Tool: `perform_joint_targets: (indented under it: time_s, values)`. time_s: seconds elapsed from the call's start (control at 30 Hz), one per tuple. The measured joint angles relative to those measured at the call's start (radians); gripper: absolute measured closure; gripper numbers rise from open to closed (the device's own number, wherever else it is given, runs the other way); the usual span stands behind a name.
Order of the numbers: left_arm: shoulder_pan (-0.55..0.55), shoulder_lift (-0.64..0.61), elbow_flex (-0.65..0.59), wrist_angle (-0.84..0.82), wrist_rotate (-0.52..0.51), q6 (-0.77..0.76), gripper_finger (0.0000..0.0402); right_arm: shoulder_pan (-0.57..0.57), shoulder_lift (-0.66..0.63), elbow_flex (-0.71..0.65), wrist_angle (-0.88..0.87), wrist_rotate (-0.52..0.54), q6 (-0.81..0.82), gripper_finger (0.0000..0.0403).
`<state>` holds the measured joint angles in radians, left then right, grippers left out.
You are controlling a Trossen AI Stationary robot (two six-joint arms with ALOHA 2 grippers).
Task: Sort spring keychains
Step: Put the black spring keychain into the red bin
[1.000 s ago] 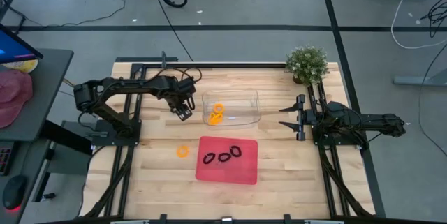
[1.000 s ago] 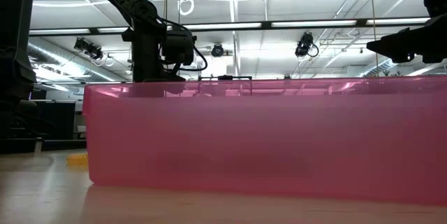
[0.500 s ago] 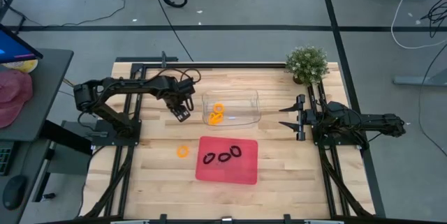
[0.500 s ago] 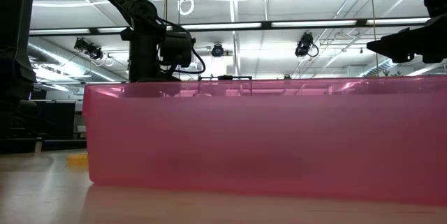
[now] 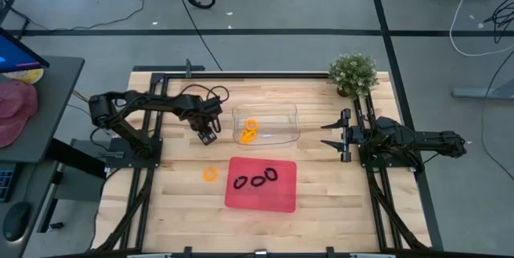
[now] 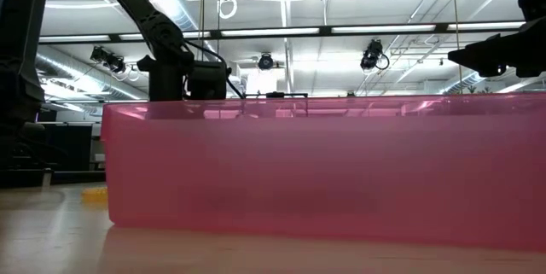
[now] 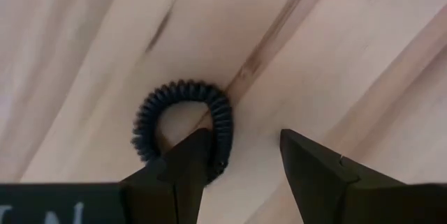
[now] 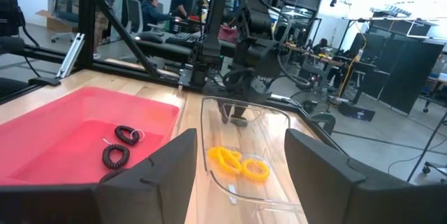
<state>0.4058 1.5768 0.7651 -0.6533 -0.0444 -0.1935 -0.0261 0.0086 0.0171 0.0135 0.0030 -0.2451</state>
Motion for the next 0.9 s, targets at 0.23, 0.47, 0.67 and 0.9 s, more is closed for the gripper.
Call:
perform_joint_targets:
  time_s: [0.23, 0.47, 0.67, 0.9]
  values:
    - [0.009, -0.004, -0.035, 0.047, 0.006, 0.009, 0.0213, 0.000, 0.000, 0.000, 0.000, 0.000, 0.000, 0.0181]
    - [0.009, -0.002, -0.037, 0.040, 0.013, -0.001, 0.0216, 0.000, 0.000, 0.000, 0.000, 0.000, 0.000, 0.0181]
    - [0.011, -0.014, -0.037, 0.016, 0.051, -0.005, 0.0336, 0.000, 0.000, 0.000, 0.000, 0.000, 0.000, 0.0181]
    - [-0.008, -0.204, -0.041, -0.016, 0.060, -0.031, 0.0393, 0.000, 0.000, 0.000, 0.000, 0.000, 0.000, 0.0181]
